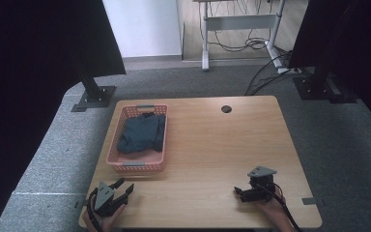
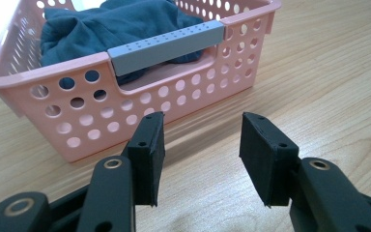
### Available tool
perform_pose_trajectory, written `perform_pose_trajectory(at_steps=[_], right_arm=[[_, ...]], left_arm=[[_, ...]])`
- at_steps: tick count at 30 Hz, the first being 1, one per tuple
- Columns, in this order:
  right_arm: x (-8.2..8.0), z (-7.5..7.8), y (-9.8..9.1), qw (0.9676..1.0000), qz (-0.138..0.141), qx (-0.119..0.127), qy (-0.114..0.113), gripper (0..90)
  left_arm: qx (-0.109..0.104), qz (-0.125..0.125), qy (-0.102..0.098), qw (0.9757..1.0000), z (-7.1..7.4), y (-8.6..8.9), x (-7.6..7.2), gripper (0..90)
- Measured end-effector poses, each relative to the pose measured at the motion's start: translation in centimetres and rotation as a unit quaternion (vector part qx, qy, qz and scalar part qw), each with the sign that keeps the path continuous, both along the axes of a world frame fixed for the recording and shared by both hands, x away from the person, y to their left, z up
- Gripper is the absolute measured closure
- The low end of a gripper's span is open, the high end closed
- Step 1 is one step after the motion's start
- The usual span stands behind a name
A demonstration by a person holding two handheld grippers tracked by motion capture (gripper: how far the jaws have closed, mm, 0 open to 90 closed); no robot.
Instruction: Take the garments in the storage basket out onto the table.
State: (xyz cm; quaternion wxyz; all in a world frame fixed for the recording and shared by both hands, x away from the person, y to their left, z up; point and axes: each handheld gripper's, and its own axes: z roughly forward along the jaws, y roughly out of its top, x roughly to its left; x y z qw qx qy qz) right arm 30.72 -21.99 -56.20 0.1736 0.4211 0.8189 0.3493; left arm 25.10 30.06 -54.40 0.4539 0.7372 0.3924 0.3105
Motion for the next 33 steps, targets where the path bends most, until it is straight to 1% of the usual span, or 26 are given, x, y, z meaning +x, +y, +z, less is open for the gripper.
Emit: perform_pose_trajectory(at_steps=[2, 11, 20, 26, 30, 33], right_arm=[[0.0, 0.0, 0.0, 1.0, 0.0, 0.0, 0.0, 0.9], [0.0, 0.0, 0.0, 1.0, 0.0, 0.0, 0.0, 0.9], [0.0, 0.0, 0.0, 1.0, 0.0, 0.0, 0.0, 0.9], [0.0, 0.0, 0.0, 1.0, 0.0, 0.0, 0.0, 0.9], [0.0, 0.0, 0.0, 1.0, 0.0, 0.0, 0.0, 0.9], [0.0, 0.0, 0.0, 1.0, 0.0, 0.0, 0.0, 0.9]], left_arm=[[-0.003, -0.002, 0.0, 1.0, -0.02, 0.02, 0.06, 50.9], [-0.005, -0.005, 0.007, 0.9999, -0.2, 0.02, 0.21, 49.9], [-0.006, -0.005, 0.005, 1.0, -0.18, 0.02, 0.19, 49.7], [-0.013, -0.004, 0.001, 0.9999, -0.09, 0.07, 0.17, 49.7], [-0.013, -0.002, 0.002, 0.9999, -0.09, 0.11, 0.19, 49.7], [-0.016, 0.0, -0.002, 0.9999, 0.01, 0.18, 0.11, 49.8]])
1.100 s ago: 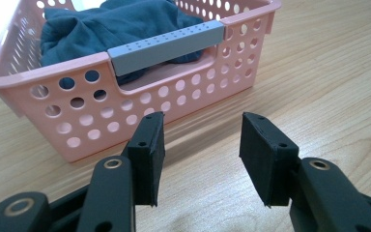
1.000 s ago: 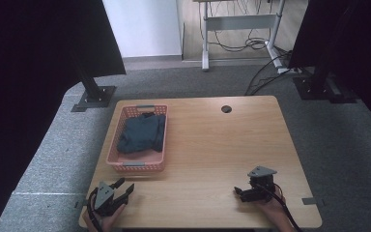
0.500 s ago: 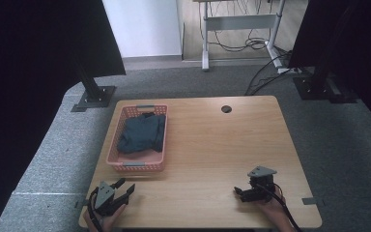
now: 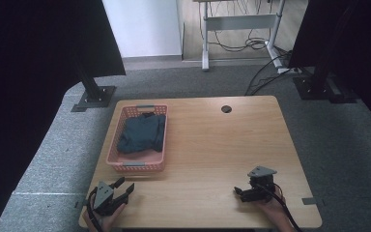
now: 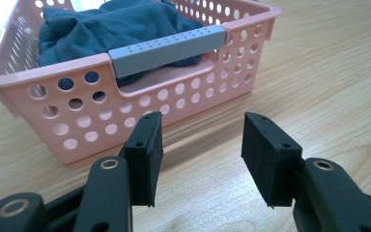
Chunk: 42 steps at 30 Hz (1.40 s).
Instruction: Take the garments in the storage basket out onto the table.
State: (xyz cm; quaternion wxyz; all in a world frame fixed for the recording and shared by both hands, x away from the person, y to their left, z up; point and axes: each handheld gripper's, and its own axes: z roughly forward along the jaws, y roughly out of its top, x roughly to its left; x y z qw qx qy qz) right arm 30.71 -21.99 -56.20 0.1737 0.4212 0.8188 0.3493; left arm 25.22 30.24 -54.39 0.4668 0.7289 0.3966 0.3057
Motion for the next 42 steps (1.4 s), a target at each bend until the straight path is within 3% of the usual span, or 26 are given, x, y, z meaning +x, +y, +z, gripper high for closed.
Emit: perform_pose_trajectory(at_steps=[6, 12, 22, 30, 42], right_arm=[[0.0, 0.0, 0.0, 1.0, 0.0, 0.0, 0.0, 0.9], [0.0, 0.0, 0.0, 1.0, -0.001, 0.0, 0.0, 0.9], [-0.1, 0.0, 0.0, 1.0, -0.003, 0.0, 0.0, 0.9], [-0.1, 0.0, 0.0, 1.0, -0.004, 0.0, 0.0, 0.9], [-0.1, 0.0, 0.0, 1.0, -0.004, 0.0, 0.0, 0.9]], left_arm=[[-0.005, 0.005, -0.006, 1.0, 0.3, 0.1, -0.2, 49.7], [-0.007, 0.015, -0.029, 0.9995, 1.2, 0.1, -0.8, 48.8], [-0.013, 0.014, -0.044, 0.9988, 2.1, -0.2, -1.1, 48.9], [-0.008, 0.019, -0.059, 0.9981, 3.0, -0.6, -1.3, 48.8], [-0.011, 0.017, -0.069, 0.9974, 4.2, -1.2, -0.3, 48.2]])
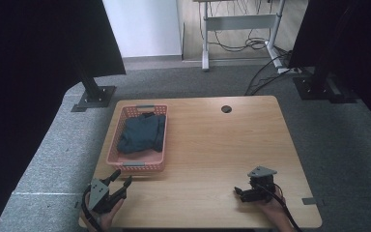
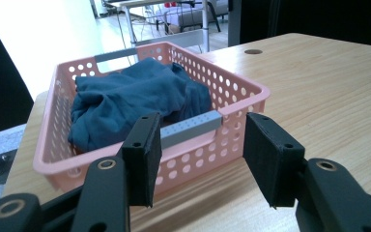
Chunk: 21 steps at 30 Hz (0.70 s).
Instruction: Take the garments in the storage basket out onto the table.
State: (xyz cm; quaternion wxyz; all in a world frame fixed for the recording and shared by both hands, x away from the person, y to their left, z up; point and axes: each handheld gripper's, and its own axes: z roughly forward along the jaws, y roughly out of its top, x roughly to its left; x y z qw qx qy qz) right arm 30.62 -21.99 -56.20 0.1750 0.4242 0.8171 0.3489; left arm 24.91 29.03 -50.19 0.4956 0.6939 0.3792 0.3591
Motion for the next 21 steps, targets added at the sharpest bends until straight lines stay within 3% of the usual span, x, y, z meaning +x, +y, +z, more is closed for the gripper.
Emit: perform_pose_trajectory(at_steps=[6, 16, 21], right_arm=[[0.0, 0.0, 0.0, 1.0, 0.0, 0.0, 0.0, 0.9], [0.0, 0.0, 0.0, 1.0, 0.0, 0.0, 0.0, 0.9], [0.0, 0.0, 0.0, 1.0, 0.0, 0.0, 0.0, 0.9]], left_arm=[[0.004, -0.004, 0.0, 1.0, 0.5, -0.3, 0.8, 48.0], [-0.01, -0.01, 0.009, 0.9999, 0.9, -1.0, 3.1, 48.2], [0.002, -0.011, 0.015, 0.9998, 1.3, -1.3, 4.2, 48.2]])
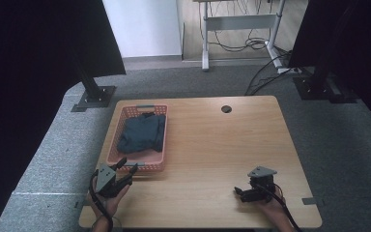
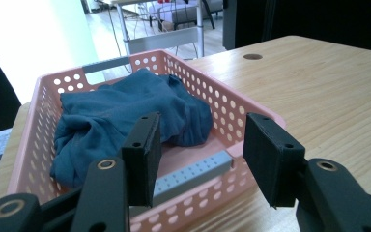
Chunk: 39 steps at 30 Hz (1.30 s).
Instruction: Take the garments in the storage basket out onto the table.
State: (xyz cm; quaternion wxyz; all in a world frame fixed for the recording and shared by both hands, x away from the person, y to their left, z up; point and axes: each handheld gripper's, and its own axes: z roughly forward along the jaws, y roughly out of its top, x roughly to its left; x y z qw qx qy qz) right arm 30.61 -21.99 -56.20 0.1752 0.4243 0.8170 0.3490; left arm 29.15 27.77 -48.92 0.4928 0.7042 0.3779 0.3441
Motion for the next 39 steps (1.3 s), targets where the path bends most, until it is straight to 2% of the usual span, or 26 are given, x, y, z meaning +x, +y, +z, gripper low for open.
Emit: perform_pose_trajectory(at_steps=[8, 14, 25, 32, 35, 39], right_arm=[[0.0, 0.0, 0.0, 1.0, 0.0, 0.0, 0.0, 0.9], [0.0, 0.0, 0.0, 1.0, 0.0, 0.0, 0.0, 0.9], [0.0, 0.0, 0.0, 1.0, 0.0, 0.0, 0.0, 0.9], [0.0, 0.0, 0.0, 1.0, 0.0, 0.0, 0.0, 0.9], [0.0, 0.0, 0.0, 1.0, 0.0, 0.0, 0.0, 0.9], [0.0, 0.0, 0.0, 1.0, 0.0, 0.0, 0.0, 0.9]], left_arm=[[-0.001, 0.001, 0.005, 1.0, 0.3, -0.3, 1.4, 49.3], [0.007, -0.001, 0.008, 0.9999, 0.5, -0.6, 2.4, 49.3], [0.009, -0.004, 0.011, 0.9999, 1.8, -0.6, 4.1, 49.2], [0.027, -0.009, 0.012, 0.9995, 2.1, -1.0, 4.7, 49.1], [0.045, -0.011, 0.016, 0.9988, 2.3, -1.2, 5.2, 49.1], [0.057, -0.013, 0.019, 0.9981, 2.6, -1.3, 5.8, 49.2]])
